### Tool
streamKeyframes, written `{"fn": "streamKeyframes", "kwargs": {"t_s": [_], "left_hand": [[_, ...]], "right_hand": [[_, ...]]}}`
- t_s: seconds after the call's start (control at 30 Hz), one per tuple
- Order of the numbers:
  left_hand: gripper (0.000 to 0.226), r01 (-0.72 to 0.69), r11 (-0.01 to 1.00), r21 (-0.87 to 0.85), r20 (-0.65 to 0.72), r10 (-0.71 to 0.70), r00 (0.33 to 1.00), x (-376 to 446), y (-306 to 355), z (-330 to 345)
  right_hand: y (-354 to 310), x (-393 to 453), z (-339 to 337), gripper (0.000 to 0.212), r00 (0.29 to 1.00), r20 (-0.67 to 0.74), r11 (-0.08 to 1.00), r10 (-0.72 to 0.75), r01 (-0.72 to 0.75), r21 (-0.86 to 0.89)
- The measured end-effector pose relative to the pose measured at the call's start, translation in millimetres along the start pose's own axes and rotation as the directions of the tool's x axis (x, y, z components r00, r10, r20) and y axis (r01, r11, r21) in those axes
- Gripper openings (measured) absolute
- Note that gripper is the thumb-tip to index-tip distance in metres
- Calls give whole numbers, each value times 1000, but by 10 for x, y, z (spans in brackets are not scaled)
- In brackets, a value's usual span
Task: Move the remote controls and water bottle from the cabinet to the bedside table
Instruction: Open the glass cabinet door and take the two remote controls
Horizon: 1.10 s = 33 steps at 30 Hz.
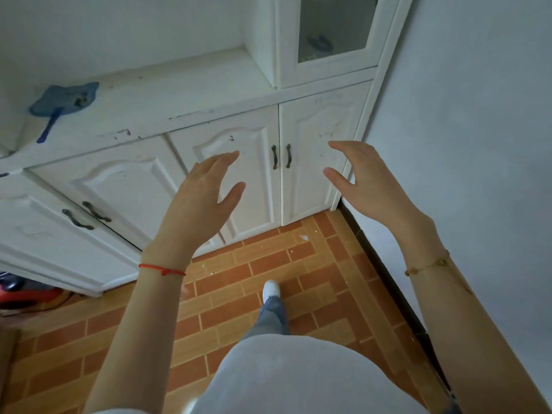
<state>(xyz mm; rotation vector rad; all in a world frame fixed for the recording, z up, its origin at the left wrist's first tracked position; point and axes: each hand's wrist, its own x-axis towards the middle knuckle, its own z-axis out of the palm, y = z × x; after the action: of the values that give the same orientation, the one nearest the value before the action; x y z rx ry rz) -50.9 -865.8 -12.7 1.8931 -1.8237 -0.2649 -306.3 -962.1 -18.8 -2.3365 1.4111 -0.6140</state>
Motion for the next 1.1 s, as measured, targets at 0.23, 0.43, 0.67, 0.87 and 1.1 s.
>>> {"fn": "streamKeyframes", "kwargs": {"t_s": [0.23,0.43,0.67,0.87,1.1], "left_hand": [[52,0,1000,1,6,0,1000,899,-427,-13],[52,-21,1000,13,17,21,1000,1593,-704,-89],[51,-56,998,9,42,55,998,2087,-919,-47],[52,-38,999,8,60,37,998,2324,-914,7],[52,-65,998,-3,33,65,997,2601,-823,8]], "right_hand": [[-11,1012,210,51,1000,8,1000,-24,24,18],[-79,1692,337,52,1000,-6,1000,12,-12,28],[-53,2107,390,51,999,-9,997,42,-42,57],[32,2309,391,51,999,2,998,51,-51,43],[91,2547,267,51,999,-17,999,36,-35,40]]}}
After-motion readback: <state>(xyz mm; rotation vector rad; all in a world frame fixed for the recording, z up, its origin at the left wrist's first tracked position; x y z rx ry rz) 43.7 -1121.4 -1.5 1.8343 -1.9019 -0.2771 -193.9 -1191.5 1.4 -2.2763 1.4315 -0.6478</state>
